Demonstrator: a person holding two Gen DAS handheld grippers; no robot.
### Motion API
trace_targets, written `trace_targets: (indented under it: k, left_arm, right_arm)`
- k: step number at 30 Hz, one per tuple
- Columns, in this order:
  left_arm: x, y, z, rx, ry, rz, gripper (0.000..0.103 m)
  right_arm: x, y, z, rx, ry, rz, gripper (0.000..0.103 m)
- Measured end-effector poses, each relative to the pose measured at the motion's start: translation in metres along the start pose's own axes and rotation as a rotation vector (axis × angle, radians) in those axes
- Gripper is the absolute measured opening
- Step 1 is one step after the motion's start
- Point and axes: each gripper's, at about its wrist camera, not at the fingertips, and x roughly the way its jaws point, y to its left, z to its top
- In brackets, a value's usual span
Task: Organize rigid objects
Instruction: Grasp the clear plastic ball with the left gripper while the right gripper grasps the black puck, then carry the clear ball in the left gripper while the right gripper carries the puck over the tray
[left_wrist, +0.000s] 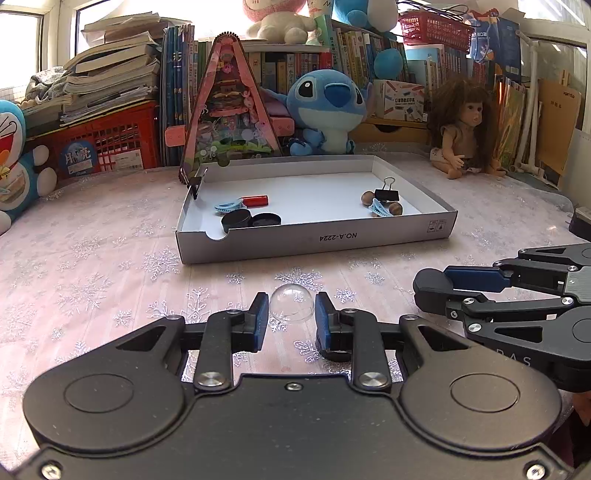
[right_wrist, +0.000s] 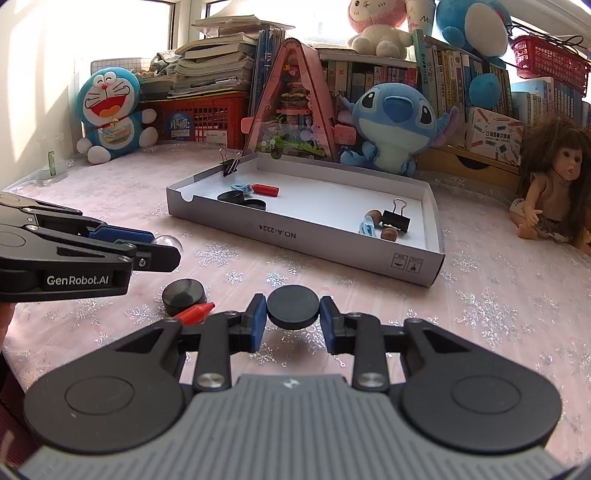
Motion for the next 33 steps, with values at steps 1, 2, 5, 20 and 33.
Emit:
trace_targets:
  k: [1, 2, 5, 20, 33]
  left_arm:
    - [0.001, 0.0, 0.002, -0.003, 0.0, 0.0, 0.025]
    - [0.002, 0.0, 0.002, -0.006, 0.0, -0.001, 0.025]
    - [0.004, 0.003, 0.008, -0.029, 0.001, -0.01, 0.025]
    - [0.022, 0.013, 0.045, -0.063, -0.021, 0.013, 0.025]
    - [0.067, 0.051, 0.108, -0.16, 0.004, -0.016, 0.025]
  right_arm:
    - [0.0, -0.001, 0.001, 0.0, 0.0, -0.005, 0.036]
    - [0.0, -0.001, 0.002, 0.001, -0.003, -0.008, 0.036]
    - [-0.001, -0.005, 0.006, 0.014, -0.011, -0.015, 0.036]
    - [0.009, -0.026, 0.03, 0.089, -0.045, -0.044, 0.036]
    - [0.035, -0.08, 0.078, 0.25, -0.036, -0.057, 0.036]
